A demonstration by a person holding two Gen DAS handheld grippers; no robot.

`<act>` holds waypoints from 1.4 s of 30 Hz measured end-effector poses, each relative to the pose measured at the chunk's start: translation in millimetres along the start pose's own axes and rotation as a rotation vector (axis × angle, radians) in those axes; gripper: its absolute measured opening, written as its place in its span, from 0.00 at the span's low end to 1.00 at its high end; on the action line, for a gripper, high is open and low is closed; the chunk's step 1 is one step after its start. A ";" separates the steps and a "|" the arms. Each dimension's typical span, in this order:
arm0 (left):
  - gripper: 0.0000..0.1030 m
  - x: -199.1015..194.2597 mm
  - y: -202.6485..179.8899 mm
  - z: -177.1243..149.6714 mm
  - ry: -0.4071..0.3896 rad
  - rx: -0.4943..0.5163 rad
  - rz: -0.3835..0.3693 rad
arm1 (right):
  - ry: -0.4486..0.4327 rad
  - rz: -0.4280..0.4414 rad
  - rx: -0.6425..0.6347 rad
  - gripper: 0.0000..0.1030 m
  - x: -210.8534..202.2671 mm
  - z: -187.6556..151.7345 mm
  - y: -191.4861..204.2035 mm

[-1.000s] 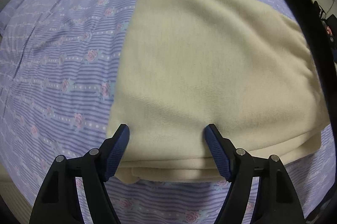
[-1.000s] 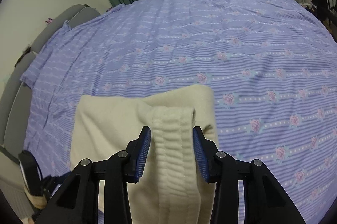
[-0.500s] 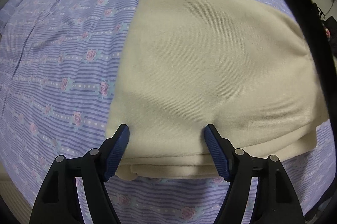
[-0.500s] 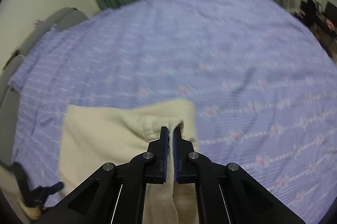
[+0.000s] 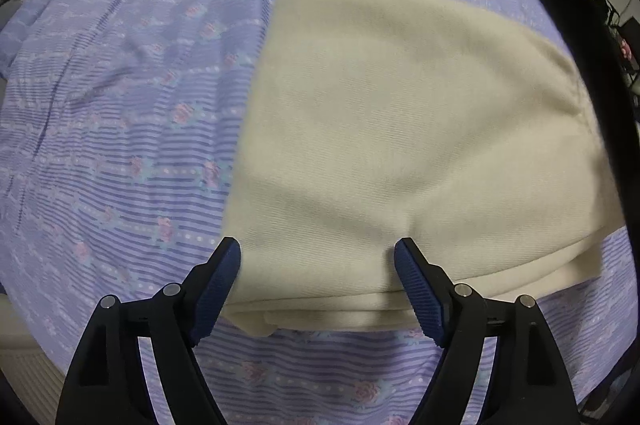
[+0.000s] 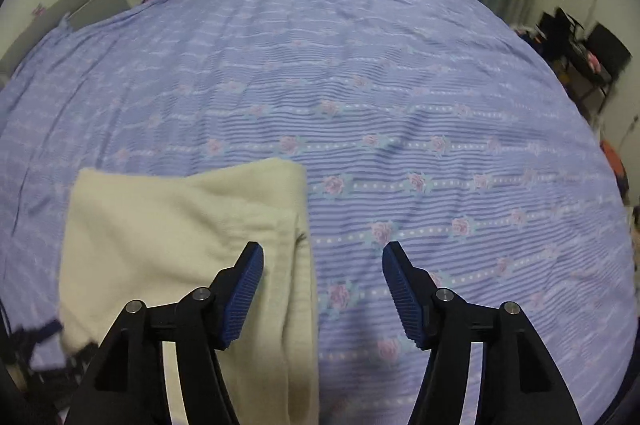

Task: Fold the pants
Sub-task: 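Open the left tool and press the folded cream trousers flat, then grasp the waistband edge of the folded bundle with the right tool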

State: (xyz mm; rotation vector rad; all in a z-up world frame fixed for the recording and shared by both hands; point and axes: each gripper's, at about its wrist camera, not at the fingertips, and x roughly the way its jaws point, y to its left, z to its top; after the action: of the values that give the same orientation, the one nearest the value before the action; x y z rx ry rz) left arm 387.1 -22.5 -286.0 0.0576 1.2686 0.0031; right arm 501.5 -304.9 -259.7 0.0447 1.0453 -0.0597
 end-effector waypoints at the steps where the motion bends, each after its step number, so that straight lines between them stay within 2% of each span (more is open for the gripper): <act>1: 0.77 -7.7 1.2 0.4 -0.018 -0.005 -0.001 | -0.008 0.000 -0.006 0.64 -5.9 -2.0 1.0; 3: 0.83 -27.4 4.1 0.2 -0.067 -0.009 0.001 | -0.027 0.024 -0.017 0.71 -22.1 -9.1 1.8; 8: 0.98 -73.7 11.1 -3.6 -0.190 -0.038 0.013 | -0.036 0.103 -0.008 0.74 -45.3 -28.0 1.6; 11: 0.99 -90.8 12.4 -11.6 -0.235 -0.050 0.026 | -0.025 0.147 0.006 0.74 -46.9 -46.5 0.9; 16: 1.00 -96.1 3.8 -30.2 -0.233 -0.026 0.024 | -0.002 0.272 0.109 0.74 -37.7 -79.5 -12.7; 22: 1.00 -77.4 -16.5 -45.1 -0.188 0.042 0.040 | 0.053 0.358 0.180 0.74 -6.6 -108.8 -21.0; 30: 1.00 -58.3 -27.0 -35.8 -0.169 0.028 0.008 | 0.087 0.501 0.306 0.75 36.3 -104.4 -29.2; 33: 1.00 -55.7 -27.7 -31.1 -0.177 0.036 0.011 | 0.107 0.517 0.336 0.75 52.9 -99.9 -31.0; 35: 1.00 -54.0 -26.5 -28.5 -0.180 0.043 0.016 | 0.114 0.547 0.359 0.81 62.6 -99.2 -33.9; 42: 1.00 -46.4 -25.2 -26.6 -0.175 0.055 0.020 | 0.152 0.653 0.412 0.91 88.4 -108.2 -43.4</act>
State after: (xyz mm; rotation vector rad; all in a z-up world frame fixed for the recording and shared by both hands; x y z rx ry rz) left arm 347.1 -48.2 -250.7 0.1151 1.0935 -0.0195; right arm 449.3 -343.7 -390.7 0.7693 1.1122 0.3271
